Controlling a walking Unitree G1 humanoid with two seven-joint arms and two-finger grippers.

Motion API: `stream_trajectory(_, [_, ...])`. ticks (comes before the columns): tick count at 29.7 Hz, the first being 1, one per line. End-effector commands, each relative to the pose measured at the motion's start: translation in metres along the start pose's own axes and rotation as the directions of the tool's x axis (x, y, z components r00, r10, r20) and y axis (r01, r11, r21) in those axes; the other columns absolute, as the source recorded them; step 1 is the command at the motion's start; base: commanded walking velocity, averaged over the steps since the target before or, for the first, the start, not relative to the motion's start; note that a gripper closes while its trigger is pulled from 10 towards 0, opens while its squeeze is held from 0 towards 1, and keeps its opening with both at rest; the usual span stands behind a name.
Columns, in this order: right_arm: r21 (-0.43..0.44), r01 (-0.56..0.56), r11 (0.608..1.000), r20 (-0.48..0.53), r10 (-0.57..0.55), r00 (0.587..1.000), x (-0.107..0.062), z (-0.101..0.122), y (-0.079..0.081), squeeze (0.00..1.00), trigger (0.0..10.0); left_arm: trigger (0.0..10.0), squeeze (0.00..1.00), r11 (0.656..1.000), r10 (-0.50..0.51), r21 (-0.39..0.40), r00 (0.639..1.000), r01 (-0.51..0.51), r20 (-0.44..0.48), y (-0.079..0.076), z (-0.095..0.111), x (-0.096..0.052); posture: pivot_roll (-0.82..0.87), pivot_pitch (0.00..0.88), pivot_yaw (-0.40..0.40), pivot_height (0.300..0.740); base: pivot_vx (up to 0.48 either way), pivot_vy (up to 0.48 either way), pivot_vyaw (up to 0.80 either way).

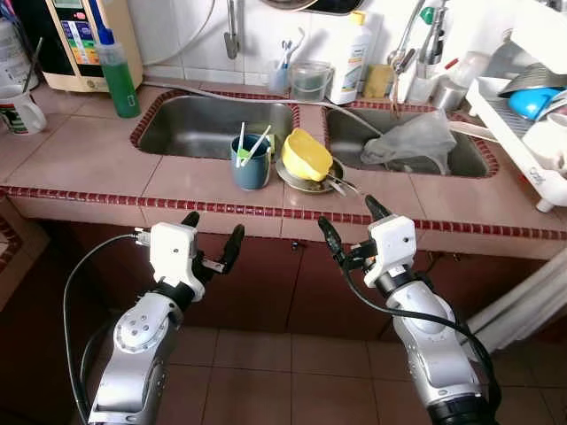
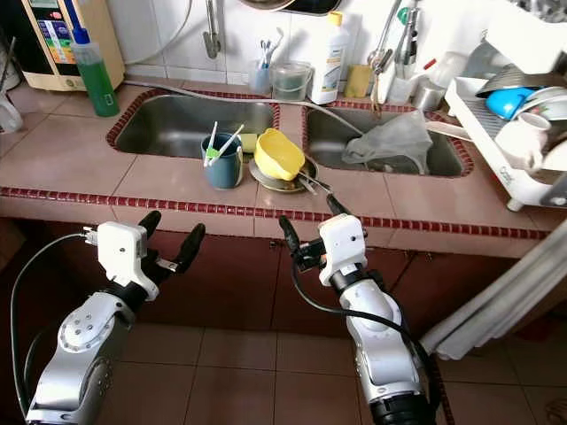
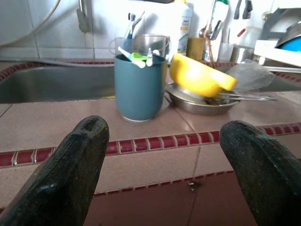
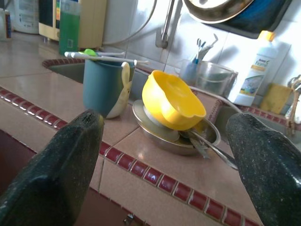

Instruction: Kitchen organization

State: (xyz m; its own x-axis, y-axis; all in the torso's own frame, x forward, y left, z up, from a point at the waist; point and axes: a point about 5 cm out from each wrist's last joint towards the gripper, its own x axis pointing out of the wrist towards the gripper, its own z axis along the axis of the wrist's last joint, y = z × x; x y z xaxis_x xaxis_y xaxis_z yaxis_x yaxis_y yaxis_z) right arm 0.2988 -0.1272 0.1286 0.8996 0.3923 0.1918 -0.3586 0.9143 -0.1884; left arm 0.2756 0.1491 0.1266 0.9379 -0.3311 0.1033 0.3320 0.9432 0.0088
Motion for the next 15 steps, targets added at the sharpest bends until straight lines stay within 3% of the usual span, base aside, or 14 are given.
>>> stream_trajectory(1, [-0.005,0.007,1.000,0.006,-0.007,1.000,0.0006,0.0025,-0.0034,0.00,10.0,10.0,0.00,1.000,-0.012,0.004,1.000,0.012,0.006,-0.0025,0.0027,0.0011,0.01,0.014,-0.039,0.740,0.322,0.000,0.00])
stream_trajectory(15, [-0.010,-0.003,1.000,0.003,0.003,1.000,0.0008,0.0021,-0.0024,0.00,10.0,10.0,0.00,1.000,-0.008,0.004,1.000,0.008,0.009,-0.0024,0.0031,0.0012,0.01,0.013,-0.043,0.740,0.321,0.000,0.00])
